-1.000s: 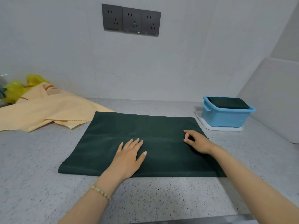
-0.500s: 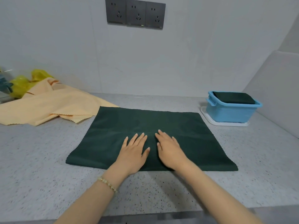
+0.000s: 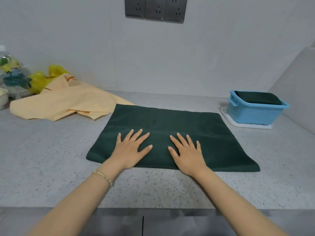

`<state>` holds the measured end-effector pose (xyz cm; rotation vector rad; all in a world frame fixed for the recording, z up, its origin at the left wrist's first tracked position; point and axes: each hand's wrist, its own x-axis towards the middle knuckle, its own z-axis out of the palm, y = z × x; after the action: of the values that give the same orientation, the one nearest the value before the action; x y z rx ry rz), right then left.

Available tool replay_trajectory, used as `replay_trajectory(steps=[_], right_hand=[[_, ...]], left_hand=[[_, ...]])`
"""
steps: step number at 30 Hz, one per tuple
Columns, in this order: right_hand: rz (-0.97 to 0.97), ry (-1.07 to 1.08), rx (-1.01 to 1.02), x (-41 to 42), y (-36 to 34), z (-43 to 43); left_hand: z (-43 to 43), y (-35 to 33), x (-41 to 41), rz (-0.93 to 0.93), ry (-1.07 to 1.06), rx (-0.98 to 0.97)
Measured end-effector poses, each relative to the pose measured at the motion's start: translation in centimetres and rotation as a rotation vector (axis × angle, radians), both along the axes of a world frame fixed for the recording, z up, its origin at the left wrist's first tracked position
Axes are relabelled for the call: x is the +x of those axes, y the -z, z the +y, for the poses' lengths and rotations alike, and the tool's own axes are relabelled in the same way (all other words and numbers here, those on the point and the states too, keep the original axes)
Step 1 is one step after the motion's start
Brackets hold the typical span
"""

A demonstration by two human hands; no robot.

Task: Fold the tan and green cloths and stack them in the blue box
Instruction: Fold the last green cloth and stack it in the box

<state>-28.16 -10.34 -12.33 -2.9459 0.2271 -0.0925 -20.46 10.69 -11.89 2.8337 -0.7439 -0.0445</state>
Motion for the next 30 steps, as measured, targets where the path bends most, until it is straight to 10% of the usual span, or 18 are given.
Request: replay_trajectory(steps=[21,30], right_hand=[[0.158,0.391,-0.032,-5.7,-1.2,-11.9],[0.018,0.005,0.084,3.2,-4.9,-11.3]], left_hand=[[1.4,-0.9,1.3,0.076,-0.096,0.075],[-4.8,-3.4,6.4,-0.015,0.059,0.026]])
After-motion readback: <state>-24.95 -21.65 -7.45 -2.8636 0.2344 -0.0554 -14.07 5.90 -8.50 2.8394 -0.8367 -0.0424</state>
